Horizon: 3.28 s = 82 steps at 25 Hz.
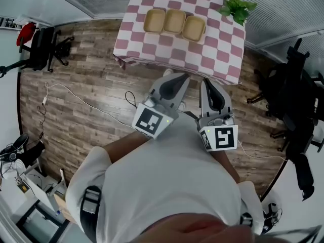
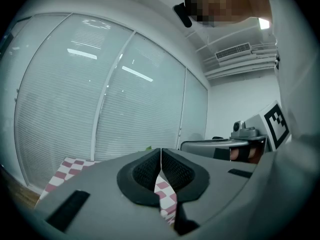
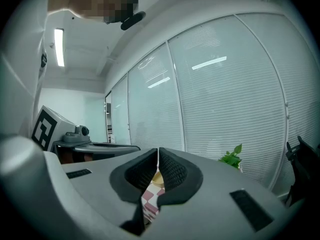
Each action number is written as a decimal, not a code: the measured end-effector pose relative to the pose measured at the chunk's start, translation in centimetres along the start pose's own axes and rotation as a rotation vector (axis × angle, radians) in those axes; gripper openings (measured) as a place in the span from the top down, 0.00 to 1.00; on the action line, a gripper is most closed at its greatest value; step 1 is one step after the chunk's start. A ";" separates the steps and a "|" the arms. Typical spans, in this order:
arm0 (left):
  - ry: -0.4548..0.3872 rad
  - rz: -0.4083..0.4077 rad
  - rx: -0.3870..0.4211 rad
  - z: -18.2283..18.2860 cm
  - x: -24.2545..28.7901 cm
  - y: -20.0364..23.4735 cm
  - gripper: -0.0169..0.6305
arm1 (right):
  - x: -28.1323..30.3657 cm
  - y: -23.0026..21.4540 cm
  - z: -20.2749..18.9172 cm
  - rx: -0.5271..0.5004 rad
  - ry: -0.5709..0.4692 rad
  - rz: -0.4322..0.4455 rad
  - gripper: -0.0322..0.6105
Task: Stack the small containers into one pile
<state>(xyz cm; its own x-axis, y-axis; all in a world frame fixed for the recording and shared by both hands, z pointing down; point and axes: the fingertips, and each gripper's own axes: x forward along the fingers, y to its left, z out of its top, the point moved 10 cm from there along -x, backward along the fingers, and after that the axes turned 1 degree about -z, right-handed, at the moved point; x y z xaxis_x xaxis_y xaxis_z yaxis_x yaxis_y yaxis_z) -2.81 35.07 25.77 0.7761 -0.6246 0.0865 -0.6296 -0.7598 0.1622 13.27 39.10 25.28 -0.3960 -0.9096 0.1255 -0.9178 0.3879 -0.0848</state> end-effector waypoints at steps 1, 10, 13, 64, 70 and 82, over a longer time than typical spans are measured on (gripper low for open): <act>-0.003 -0.001 -0.002 0.2 0.5 1.1 0.92 | 1.3 -0.1 0.2 -0.003 0.001 0.003 0.90; -0.030 -0.024 -0.023 2.5 5.2 12.0 0.92 | 13.5 -1.2 2.5 -0.033 -0.007 0.015 0.90; -0.040 -0.036 -0.031 3.3 6.2 15.1 0.92 | 16.8 -1.1 3.2 -0.041 -0.006 0.017 0.90; 0.277 -0.049 -0.044 -4.5 19.2 20.1 0.92 | 23.6 -12.7 -5.0 0.075 0.260 -0.067 0.89; 0.353 -0.030 -0.066 -9.0 20.7 21.6 0.92 | 25.0 -14.9 -9.8 0.101 0.345 -0.114 0.88; 0.488 0.017 -0.059 -18.2 24.2 25.0 0.92 | 28.5 -20.1 -22.4 0.170 0.583 -0.235 0.79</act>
<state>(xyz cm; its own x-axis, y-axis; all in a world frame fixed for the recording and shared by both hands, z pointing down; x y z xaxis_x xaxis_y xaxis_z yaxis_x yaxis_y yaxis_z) 0.87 4.24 49.80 0.7006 -0.4690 0.5377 -0.6504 -0.7297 0.2110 19.74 8.69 52.70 -0.1795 -0.7192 0.6712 -0.9835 0.1161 -0.1386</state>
